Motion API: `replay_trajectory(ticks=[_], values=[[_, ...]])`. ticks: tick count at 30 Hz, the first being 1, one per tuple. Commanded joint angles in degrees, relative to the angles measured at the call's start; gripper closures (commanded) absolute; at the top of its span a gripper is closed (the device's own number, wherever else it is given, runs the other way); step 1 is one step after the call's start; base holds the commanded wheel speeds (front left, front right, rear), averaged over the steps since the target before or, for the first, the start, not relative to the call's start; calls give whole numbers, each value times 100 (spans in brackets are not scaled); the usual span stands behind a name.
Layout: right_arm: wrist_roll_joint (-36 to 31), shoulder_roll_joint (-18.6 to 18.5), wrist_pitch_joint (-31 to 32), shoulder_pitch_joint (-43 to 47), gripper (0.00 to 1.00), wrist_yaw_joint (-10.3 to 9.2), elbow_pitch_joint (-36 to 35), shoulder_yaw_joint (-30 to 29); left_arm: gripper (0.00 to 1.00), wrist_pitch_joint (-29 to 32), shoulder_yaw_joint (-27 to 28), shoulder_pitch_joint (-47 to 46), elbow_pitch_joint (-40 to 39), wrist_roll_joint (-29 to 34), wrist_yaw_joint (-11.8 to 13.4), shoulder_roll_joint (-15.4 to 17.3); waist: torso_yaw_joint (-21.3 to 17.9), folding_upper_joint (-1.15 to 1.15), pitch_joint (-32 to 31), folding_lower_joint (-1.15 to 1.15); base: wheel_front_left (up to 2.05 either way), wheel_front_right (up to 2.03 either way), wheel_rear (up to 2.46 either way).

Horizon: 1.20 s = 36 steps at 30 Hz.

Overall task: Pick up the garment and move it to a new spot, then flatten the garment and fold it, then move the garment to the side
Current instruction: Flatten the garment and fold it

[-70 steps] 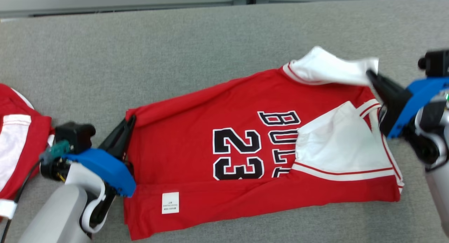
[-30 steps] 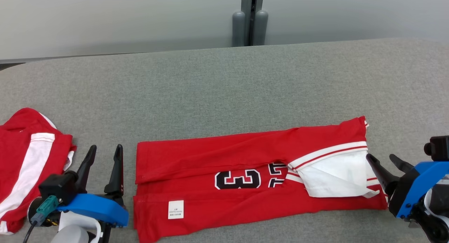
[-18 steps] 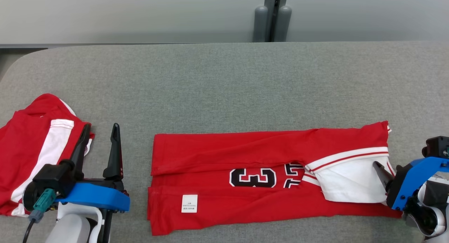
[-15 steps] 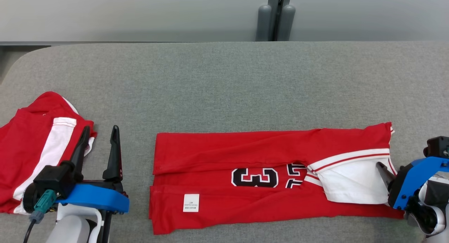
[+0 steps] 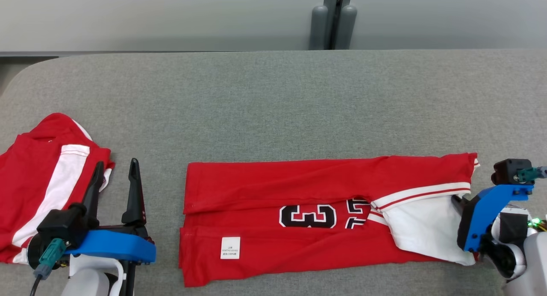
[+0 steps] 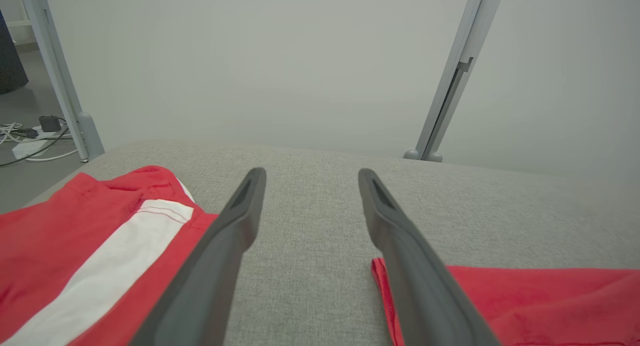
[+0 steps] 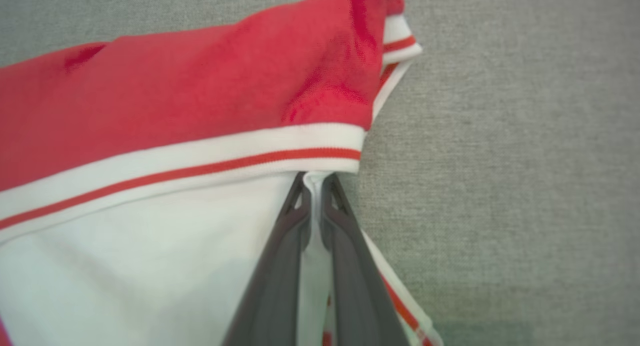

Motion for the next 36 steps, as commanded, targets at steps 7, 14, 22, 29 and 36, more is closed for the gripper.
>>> replay_trajectory(ticks=[7, 14, 22, 29, 36], values=[[117, -707, -26, 183, 100, 2, -485, -150, 0, -25, 179, 153, -94, 108, 5, -41, -160, 0, -90, 0, 0, 0, 0], [-113, -1212, 265, 599, 100, 2, -1145, -915, 0, -25, 184, 233, -149, 185, -26, -118, -213, 0, -162, 0, 0, 0, 0], [-51, -844, 633, 778, 100, 3, -1765, -960, 0, -25, 134, 276, -176, 252, -32, -149, -172, 0, -276, 0, 0, 0, 0], [103, -323, 865, 645, 100, 3, -2438, 365, 0, 15, 71, 343, -131, 273, 28, -115, -152, 0, -436, 0, 0, 0, 0], [307, 279, 737, 97, 100, 3, -1978, 1938, 0, 170, -128, 250, -130, 290, -23, -193, -84, 0, -447, 0, 0, 0, 0]])
